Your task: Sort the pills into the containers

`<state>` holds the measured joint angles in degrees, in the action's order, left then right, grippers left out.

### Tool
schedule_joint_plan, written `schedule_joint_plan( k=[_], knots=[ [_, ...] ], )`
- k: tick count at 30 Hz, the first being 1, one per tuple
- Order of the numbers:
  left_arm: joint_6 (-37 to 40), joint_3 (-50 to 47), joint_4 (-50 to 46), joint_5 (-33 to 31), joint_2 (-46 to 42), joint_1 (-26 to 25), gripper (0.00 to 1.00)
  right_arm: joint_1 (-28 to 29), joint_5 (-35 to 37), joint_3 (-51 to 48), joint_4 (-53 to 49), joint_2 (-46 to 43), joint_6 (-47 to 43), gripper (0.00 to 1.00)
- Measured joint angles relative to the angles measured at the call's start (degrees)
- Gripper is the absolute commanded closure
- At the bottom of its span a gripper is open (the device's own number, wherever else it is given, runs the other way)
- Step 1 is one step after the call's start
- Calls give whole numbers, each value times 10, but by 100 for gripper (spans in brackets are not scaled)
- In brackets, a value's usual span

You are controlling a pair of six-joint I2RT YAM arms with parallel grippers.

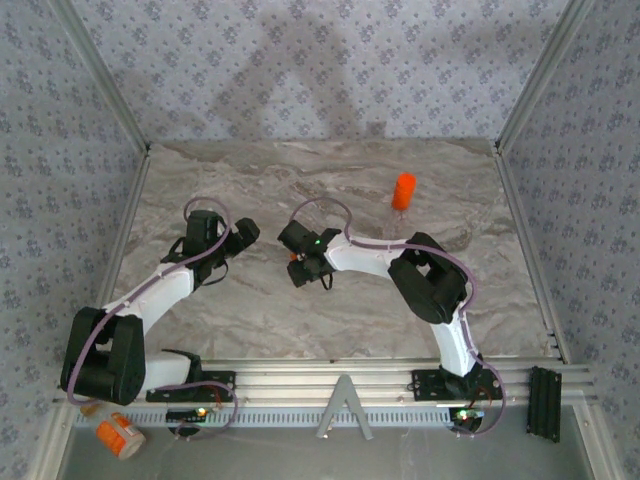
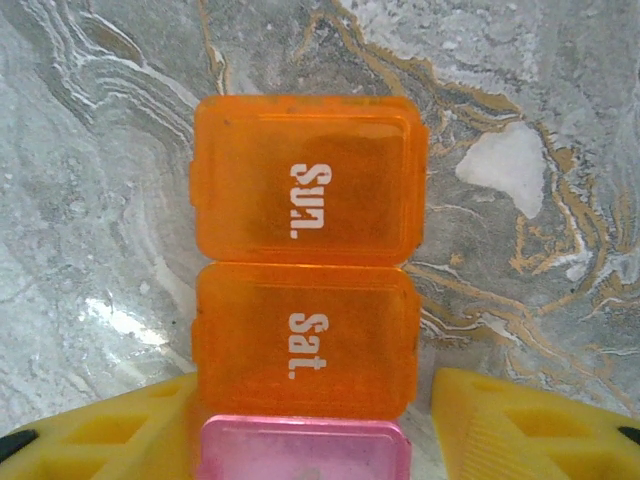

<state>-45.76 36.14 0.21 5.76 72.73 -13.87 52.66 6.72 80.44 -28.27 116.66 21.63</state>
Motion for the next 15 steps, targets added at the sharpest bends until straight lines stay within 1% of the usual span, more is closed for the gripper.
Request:
schedule_joint_plan(
  k=[3, 8, 15],
  knots=[
    [0, 0, 0, 2, 0, 0, 0, 0, 2, 3, -3, 2, 0, 43],
    [0, 0, 0, 2, 0, 0, 0, 0, 10, 5, -7, 4, -3, 55],
    [-2, 0, 0, 6, 0, 0, 0, -1, 12, 6, -9, 3, -3, 57]
  ],
)
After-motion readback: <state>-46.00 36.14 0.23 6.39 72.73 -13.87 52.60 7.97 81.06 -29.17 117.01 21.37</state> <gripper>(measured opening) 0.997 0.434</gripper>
